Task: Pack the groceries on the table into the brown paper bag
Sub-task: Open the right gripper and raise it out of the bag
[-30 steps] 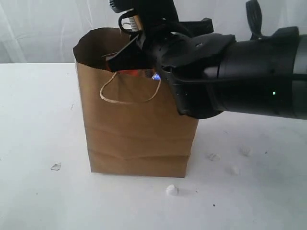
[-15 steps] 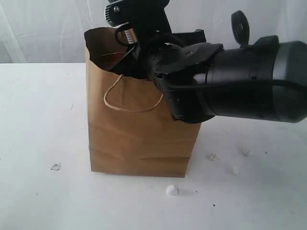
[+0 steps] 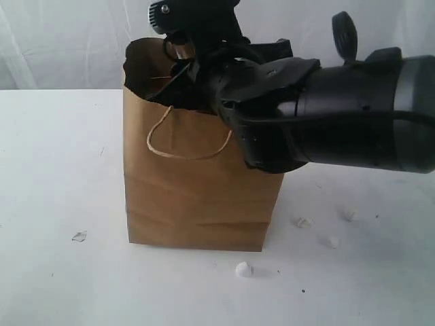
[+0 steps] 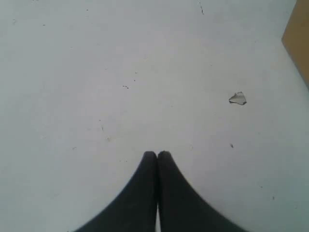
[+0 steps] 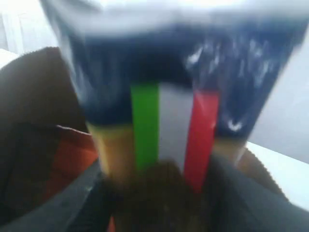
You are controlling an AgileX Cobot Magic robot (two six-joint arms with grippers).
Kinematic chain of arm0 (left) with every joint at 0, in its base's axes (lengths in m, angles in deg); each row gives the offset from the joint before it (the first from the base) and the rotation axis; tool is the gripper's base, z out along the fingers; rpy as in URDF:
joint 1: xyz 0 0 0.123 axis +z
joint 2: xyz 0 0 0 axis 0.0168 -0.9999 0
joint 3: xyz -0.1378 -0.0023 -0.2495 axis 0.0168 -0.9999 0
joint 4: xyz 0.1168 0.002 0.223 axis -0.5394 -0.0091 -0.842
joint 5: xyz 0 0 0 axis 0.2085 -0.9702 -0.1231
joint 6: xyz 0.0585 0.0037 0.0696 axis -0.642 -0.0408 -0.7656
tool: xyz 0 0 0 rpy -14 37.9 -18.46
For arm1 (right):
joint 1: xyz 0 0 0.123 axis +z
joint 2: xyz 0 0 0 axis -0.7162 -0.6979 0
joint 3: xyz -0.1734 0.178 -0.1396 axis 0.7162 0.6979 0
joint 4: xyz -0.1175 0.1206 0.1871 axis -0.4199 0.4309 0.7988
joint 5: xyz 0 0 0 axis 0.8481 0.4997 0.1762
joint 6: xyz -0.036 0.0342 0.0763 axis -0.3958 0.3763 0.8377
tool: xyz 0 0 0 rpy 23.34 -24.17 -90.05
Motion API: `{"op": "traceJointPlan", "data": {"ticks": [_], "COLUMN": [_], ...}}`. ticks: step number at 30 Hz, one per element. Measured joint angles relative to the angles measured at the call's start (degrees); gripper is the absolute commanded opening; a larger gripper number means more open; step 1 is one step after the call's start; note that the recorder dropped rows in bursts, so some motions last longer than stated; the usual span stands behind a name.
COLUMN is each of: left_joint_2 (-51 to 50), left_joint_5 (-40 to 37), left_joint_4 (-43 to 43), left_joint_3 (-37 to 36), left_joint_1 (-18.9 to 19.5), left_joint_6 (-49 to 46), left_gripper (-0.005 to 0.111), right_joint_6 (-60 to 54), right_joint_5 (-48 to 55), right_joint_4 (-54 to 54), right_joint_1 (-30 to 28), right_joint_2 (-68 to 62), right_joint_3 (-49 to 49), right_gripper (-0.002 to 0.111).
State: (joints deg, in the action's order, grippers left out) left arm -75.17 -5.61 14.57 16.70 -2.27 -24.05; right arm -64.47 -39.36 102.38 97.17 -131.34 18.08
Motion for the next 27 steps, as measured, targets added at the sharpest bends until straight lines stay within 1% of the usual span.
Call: {"op": "traceJointPlan", "data": {"ticks": [11, 19, 27], "left_joint_2": [0.00, 0.00, 0.00], "left_joint_5": [0.00, 0.00, 0.00], "left_joint_4": [0.00, 0.00, 0.00], "left_joint_3": [0.00, 0.00, 0.00], "left_joint_1": [0.00, 0.00, 0.00], "left_joint_6": [0.00, 0.00, 0.00], "left_gripper": [0.000, 0.000, 0.000], "right_joint_6": [0.00, 0.00, 0.00], "right_joint_5": [-2.93, -2.46, -1.34], "right_joint_4": [0.34, 1.47, -0.92], "right_joint_1": [0.00, 0.00, 0.00], "right_joint_2": [1.84, 4.06, 8.74], "right_joint_3": [0.00, -2.31, -4.38], "right_gripper": [0.054, 0.054, 0.052]}}
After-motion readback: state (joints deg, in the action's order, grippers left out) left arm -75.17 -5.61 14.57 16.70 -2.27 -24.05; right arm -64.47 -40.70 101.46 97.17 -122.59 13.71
